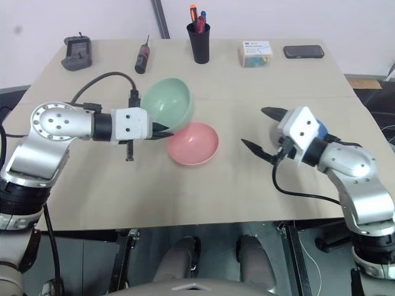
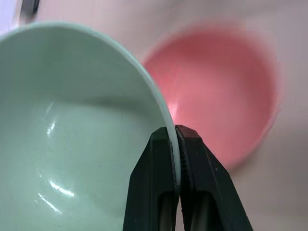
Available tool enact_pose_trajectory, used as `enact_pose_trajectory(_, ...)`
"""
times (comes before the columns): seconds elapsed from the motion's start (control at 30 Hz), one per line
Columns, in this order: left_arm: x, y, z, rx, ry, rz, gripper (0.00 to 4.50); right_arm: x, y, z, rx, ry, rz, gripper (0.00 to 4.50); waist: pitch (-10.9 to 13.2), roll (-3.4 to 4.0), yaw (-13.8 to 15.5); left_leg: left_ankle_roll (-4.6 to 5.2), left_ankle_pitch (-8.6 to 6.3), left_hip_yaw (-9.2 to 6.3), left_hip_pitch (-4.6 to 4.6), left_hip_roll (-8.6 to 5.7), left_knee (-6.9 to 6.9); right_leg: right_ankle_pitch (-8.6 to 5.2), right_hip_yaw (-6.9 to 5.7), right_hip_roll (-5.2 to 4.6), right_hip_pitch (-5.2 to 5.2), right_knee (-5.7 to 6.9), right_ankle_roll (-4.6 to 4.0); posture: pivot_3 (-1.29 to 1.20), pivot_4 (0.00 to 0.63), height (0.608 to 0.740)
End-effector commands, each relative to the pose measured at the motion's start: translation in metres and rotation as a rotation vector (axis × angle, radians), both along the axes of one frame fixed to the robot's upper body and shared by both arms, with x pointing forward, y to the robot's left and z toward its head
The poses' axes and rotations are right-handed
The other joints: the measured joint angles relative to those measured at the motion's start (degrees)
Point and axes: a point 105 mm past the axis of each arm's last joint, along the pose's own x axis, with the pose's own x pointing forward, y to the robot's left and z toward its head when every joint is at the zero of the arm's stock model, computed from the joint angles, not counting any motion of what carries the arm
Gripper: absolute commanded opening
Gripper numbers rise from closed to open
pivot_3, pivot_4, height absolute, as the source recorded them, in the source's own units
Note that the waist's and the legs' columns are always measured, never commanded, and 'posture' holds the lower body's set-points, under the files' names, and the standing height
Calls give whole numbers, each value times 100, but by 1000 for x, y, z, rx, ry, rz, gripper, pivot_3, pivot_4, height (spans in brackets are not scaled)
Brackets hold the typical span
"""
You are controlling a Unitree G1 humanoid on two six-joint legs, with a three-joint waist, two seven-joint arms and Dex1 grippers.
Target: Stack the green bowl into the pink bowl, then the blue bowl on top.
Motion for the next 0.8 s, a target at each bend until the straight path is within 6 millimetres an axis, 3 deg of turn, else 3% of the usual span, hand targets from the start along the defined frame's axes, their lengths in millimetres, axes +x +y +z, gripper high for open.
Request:
enact_pose_trajectory(0.03, -8, -10, 3, -6, 1, -57, 35, -7, -2, 15, -3, -68, -10, 4500, 0, 0, -21, 0, 0, 3, 4, 1, 0, 0, 3, 1, 0, 4, 0, 0, 150, 740)
enact_pose_trajectory(0.07, -10, -12, 0, -11, 23, -73, 35, -7, -3, 14, -6, -67, -15, 4500, 0, 0, -23, 0, 0, 4, 9, 3, 0, 0, 5, 4, 2, 7, 0, 0, 150, 740)
enact_pose_trajectory(0.1, -10, -15, -2, -21, 34, -84, 731, -7, -3, 12, -10, -64, -21, 4500, 0, 0, -20, 0, 0, 6, 15, 5, 0, -1, 7, 7, 4, 9, 1, 0, 150, 740)
enact_pose_trajectory(0.17, -7, -19, -1, -45, 20, -79, 1331, -7, -5, 10, -15, -57, -33, 4500, 0, -1, -11, 0, 0, 7, 26, 5, 0, -2, 9, 8, 15, 11, 1, 0, 150, 740)
enact_pose_trajectory(0.2, -5, -18, -1, -45, 15, -65, 1894, -7, -6, 9, -18, -52, -38, 4500, 0, -1, -11, 0, 0, 9, 25, 5, 2, -2, 11, 8, 16, 9, 1, 0, 150, 740)
enact_pose_trajectory(0.27, -2, -12, -2, -37, 7, -30, 2269, -6, -10, 6, -26, -39, -60, 4500, 0, -1, -10, 0, 0, 12, 27, 4, 4, -1, 14, 8, 18, 8, 1, 0, 150, 740)
enact_pose_trajectory(0.4, -1, -3, 1, -88, 55, 44, 2269, 2, -25, -5, -51, 18, -141, 4500, 0, -1, -16, 0, 0, 14, 27, 4, 4, -1, 17, 7, 19, 8, 1, 0, 150, 740)
enact_pose_trajectory(0.47, -2, -4, 20, -341, 114, 66, 2269, 13, -46, -18, -105, 74, -257, 4500, 0, -1, -10, 0, 0, 14, 28, 5, 4, -1, 17, 8, 19, 8, 1, 0, 150, 740)
enact_pose_trajectory(0.53, -5, 1, 31, -529, 49, 47, 2269, 22, -60, -27, -136, 113, -330, 4500, -2, -4, -1, 0, 0, 14, 28, 4, 5, -1, 17, 6, 19, 10, 1, 0, 150, 740)
enact_pose_trajectory(0.63, -6, 15, 25, -615, 63, 116, 2269, 30, -68, -36, -159, 158, -375, 4500, -2, -4, -17, 0, 0, 16, 29, 3, 9, 0, 19, 3, 21, 8, 0, 0, 150, 740)
enact_pose_trajectory(0.7, -30, 23, 21, -694, 277, -9, 2783, 36, -69, -45, -170, 209, -383, 4500, -2, -4, -21, 0, 0, 17, 35, 6, 5, 0, 20, 5, 21, 12, -1, 0, 150, 740)
enact_pose_trajectory(0.73, -36, 27, 21, -716, 317, -37, 2865, 37, -68, -48, -169, 230, -384, 4500, -2, -2, -44, 0, 0, 15, 36, 7, 5, 0, 19, 7, 21, 12, -1, 0, 150, 740)
enact_pose_trajectory(0.8, -39, 34, 16, -702, 336, -27, 3681, 41, -68, -52, -155, 266, -385, 4500, -2, 0, -43, 0, 0, 30, 44, 11, 3, 0, 28, 7, 21, 13, -1, 0, 150, 740)
